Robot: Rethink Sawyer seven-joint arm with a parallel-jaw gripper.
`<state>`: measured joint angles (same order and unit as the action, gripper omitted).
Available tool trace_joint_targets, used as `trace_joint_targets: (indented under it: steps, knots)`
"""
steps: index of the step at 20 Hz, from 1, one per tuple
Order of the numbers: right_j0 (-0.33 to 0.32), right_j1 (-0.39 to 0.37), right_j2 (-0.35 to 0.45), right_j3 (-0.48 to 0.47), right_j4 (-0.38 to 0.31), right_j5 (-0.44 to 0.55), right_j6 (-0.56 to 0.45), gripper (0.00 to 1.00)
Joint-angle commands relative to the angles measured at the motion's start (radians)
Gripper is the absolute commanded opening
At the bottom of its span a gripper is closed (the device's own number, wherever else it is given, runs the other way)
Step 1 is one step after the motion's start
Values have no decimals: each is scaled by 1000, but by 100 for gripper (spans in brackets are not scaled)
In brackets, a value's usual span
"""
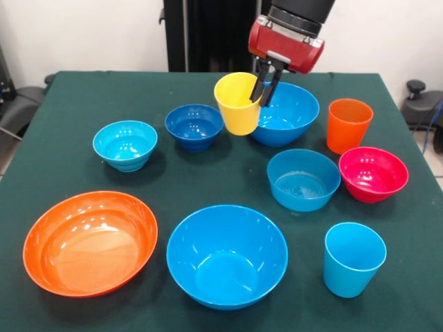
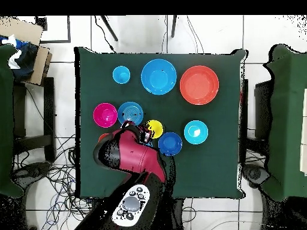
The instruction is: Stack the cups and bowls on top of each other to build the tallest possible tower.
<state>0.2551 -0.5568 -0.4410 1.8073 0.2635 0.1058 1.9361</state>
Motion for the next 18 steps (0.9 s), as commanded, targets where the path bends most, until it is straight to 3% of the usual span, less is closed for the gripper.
trace_joint_targets:
  steps: [1, 13, 18]
  knots:
    - [33, -16, 59, 37, 7, 161, 162, 0]
    - [51, -115, 57, 91, 0, 271, 159, 0]
    - [42, -119, 66, 99, -2, 260, 157, 0]
